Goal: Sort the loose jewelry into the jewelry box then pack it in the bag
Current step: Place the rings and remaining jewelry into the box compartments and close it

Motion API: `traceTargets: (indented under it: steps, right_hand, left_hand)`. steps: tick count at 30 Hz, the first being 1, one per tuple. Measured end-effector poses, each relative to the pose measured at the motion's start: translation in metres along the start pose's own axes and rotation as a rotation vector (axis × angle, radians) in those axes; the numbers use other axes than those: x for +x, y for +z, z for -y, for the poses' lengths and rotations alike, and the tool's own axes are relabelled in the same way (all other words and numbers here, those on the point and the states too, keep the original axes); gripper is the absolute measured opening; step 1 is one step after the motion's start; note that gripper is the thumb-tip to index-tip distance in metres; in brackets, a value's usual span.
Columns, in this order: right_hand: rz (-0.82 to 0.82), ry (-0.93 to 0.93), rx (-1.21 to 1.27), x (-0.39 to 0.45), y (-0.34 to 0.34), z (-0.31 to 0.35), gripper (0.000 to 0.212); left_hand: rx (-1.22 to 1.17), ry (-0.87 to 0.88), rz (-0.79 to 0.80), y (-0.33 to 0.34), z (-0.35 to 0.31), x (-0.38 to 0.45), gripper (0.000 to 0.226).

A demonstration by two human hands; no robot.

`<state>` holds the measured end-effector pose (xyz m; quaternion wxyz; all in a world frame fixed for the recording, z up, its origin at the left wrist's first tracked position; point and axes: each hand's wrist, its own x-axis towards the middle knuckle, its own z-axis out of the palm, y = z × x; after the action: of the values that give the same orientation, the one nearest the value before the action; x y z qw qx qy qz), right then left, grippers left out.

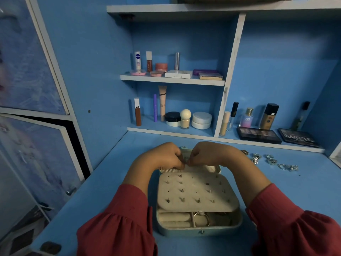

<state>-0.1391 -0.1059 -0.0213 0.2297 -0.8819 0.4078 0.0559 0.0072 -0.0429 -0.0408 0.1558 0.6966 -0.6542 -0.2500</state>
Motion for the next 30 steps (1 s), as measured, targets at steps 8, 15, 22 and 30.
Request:
traceTargets:
  steps: [8, 15, 22, 30]
  right_hand:
    - [0.015, 0.066, 0.025, 0.005, 0.005, -0.001, 0.035]
    - [-0.29, 0.097, 0.157, -0.005, -0.016, -0.022, 0.012]
    - [-0.537, 0.351, 0.174, 0.003, -0.028, -0.085, 0.013]
    - [-0.425, 0.442, 0.047, 0.017, -0.007, -0.099, 0.017]
  left_hand:
    - [-0.016, 0.055, 0.003, -0.001, -0.001, -0.002, 0.016]
    - [-0.077, 0.071, 0.005, 0.001, 0.004, 0.001, 0.012]
    - [-0.215, 0.081, -0.31, 0.002, 0.009, 0.008, 0.01]
    - [-0.27, 0.096, -0.363, 0.005, 0.01, 0.011, 0.011]
